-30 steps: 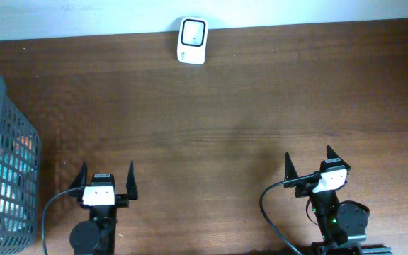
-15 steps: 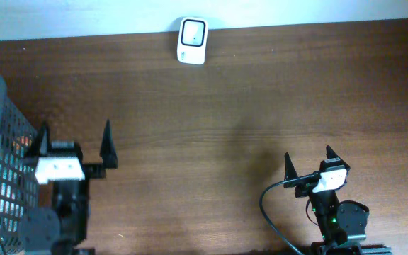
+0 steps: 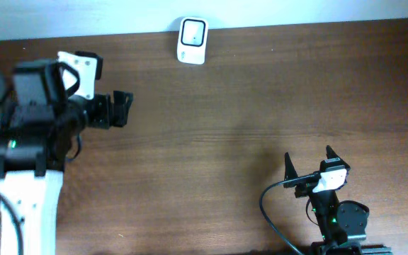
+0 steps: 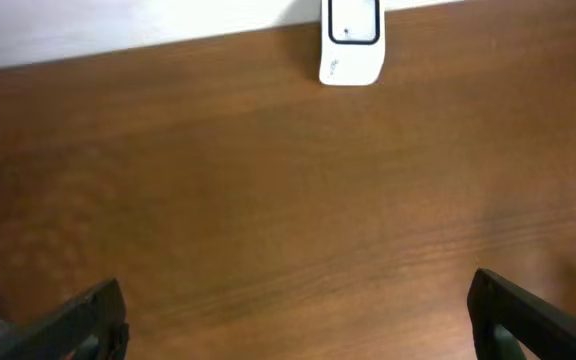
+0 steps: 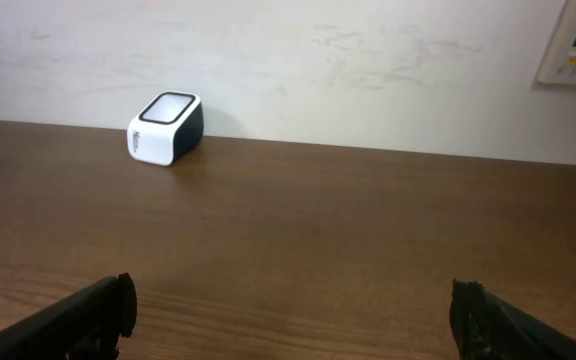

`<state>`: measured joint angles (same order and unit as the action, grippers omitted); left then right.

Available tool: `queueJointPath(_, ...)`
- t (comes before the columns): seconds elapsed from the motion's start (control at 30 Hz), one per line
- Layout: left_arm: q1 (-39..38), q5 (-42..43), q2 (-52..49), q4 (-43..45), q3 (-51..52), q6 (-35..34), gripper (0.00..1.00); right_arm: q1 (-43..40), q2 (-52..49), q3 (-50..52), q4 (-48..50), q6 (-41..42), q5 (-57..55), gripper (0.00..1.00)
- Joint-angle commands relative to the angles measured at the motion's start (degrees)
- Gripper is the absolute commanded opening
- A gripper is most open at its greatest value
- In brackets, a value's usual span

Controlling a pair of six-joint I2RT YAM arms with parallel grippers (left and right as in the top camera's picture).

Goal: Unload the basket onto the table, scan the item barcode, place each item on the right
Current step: 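Reach the left gripper into the grey basket and grasp the mint-green packet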

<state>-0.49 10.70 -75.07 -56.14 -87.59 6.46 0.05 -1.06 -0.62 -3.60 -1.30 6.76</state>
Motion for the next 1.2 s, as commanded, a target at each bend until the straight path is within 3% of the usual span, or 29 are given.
queueJointPath(0.0,1.5,-0.2,-3.5,3.1,-2.8,0.3,0.99,0.3,0.2,0.3,-0.3,0.2,0.7,0.98)
queueJointPath(0.07,9.2,-6.6,-3.9,2.5,-10.1,-6.6,1.00,0.3,0.2,0.3,-0.3,0.2,0.7,0.98)
queueJointPath(0.17,22.1,-7.5,-3.9,1.7,-14.9,-12.9,0.97,0.3,0.2,0.3,-0.3,0.2,0.7,0.98)
queueJointPath(0.3,42.4,-7.5,-6.4,-1.7,-14.5,-21.4,0.88,0.3,0.2,0.3,-0.3,0.2,0.7,0.98)
queueJointPath(0.4,48.5,-7.1,-10.8,-4.3,-12.0,-24.3,0.79,0.3,0.2,0.3,-0.3,0.2,0.7,0.98)
queueJointPath(0.53,52.4,-6.3,-17.9,-2.2,-5.5,-22.8,0.81,0.3,0.2,0.3,-0.3,0.2,0.7,0.98)
queueJointPath(0.73,53.4,7.1,-26.9,7.6,2.6,-4.0,0.82,0.3,0.2,0.3,-0.3,0.2,0.7,0.99)
queueJointPath(1.07,53.3,5.0,-34.4,7.4,3.2,-3.6,0.88,0.3,0.2,0.3,-0.3,0.2,0.7,0.98)
queueJointPath(1.13,52.8,6.0,-35.6,7.3,3.2,-3.6,0.84,0.3,0.2,0.3,-0.3,0.2,0.7,0.98)
queueJointPath(1.17,52.2,7.6,-36.0,7.2,3.2,-3.6,0.77,0.3,0.2,0.3,-0.3,0.2,0.7,0.98)
